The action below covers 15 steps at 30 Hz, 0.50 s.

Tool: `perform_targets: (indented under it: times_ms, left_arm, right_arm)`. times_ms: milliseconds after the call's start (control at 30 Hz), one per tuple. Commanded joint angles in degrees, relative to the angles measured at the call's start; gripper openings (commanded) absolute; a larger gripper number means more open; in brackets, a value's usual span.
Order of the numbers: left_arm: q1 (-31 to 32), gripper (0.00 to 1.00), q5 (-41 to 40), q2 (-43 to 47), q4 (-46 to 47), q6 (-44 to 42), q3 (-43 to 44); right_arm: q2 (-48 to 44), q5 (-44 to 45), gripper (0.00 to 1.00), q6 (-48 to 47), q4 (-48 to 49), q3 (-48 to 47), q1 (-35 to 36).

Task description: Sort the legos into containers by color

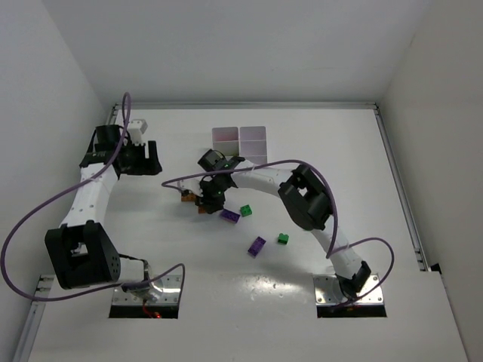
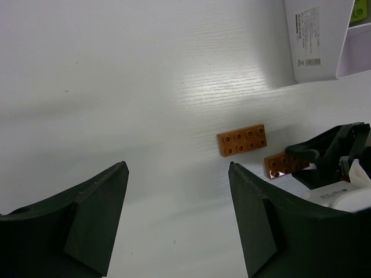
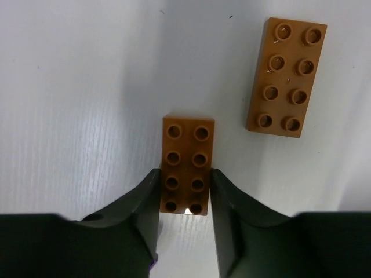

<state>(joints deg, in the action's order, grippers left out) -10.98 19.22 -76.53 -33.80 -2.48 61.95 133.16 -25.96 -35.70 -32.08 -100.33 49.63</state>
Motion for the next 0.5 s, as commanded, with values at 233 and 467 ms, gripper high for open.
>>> perform_targets:
  times_ms: [233,467]
  left_arm:
    - [-0.71,0.71,14.77,-6.51,-4.23,-19.01,1.93]
    - [6.22,0.72,26.66,-15.13,-15.32,-40.82,3.88]
  right_arm:
    - [-4.65,0.47,0.04,-0.16,-2.02,3.73,-0.23]
    - [-22.40,-1.29,0.03,4.58,-3.43,12.53,-7.08]
